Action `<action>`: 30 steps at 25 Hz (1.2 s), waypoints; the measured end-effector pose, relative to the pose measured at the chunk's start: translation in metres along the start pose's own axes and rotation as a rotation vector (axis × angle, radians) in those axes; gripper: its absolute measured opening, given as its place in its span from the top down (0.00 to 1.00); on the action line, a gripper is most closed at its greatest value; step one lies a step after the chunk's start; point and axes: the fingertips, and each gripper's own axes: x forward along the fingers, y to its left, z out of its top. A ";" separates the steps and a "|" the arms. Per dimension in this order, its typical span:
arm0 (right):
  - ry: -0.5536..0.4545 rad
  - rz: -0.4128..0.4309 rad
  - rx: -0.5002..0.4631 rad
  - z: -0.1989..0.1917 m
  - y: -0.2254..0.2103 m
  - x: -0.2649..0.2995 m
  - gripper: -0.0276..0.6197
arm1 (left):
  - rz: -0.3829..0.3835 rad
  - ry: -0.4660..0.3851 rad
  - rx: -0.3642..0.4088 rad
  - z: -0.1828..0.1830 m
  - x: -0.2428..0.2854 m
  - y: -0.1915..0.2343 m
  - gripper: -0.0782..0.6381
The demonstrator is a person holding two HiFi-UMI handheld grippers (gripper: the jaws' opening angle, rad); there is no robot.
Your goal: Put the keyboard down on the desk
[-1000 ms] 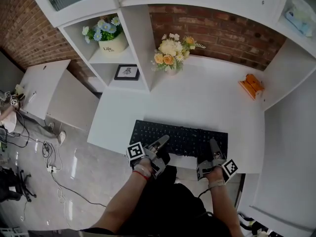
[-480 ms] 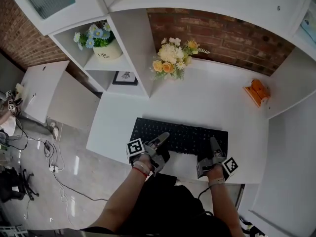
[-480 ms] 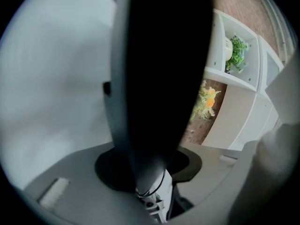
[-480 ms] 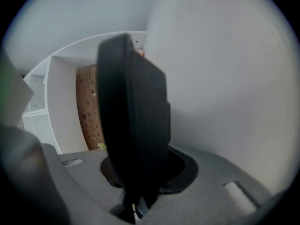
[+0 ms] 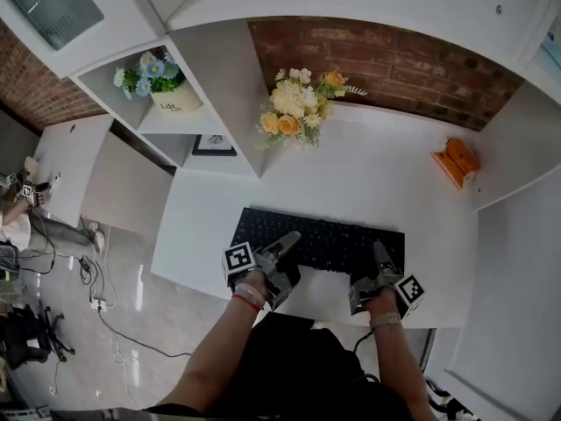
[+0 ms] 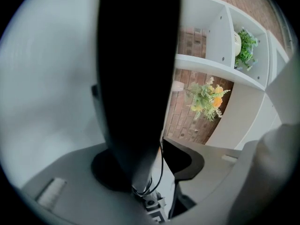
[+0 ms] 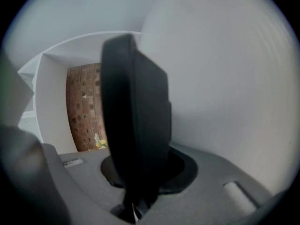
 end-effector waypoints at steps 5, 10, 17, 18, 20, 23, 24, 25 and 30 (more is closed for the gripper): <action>-0.001 -0.026 -0.022 0.005 -0.005 0.003 0.85 | 0.044 0.096 0.117 -0.005 -0.006 0.006 0.61; -0.005 -0.039 -0.015 0.009 -0.012 0.004 0.85 | 0.028 0.194 0.222 -0.019 -0.016 0.001 0.54; -0.014 -0.044 -0.015 0.002 0.001 0.002 0.85 | 0.012 0.358 0.552 -0.050 -0.033 0.003 0.45; -0.012 -0.040 -0.015 0.003 0.000 0.003 0.85 | 0.053 0.385 0.611 -0.054 -0.034 0.008 0.46; -0.010 -0.034 -0.019 0.005 -0.001 0.004 0.85 | 0.156 0.442 0.739 -0.060 -0.035 0.018 0.54; -0.017 -0.046 -0.020 0.004 0.001 0.003 0.85 | 0.265 0.488 0.914 -0.063 -0.034 0.028 0.58; -0.018 -0.052 -0.020 0.003 0.001 0.002 0.85 | 0.286 0.489 0.951 -0.061 -0.034 0.030 0.62; -0.020 -0.058 -0.020 0.001 0.002 0.002 0.85 | 0.300 0.487 0.973 -0.060 -0.034 0.031 0.66; -0.008 -0.041 -0.037 0.006 -0.002 0.005 0.85 | 0.318 0.485 0.993 -0.060 -0.034 0.032 0.67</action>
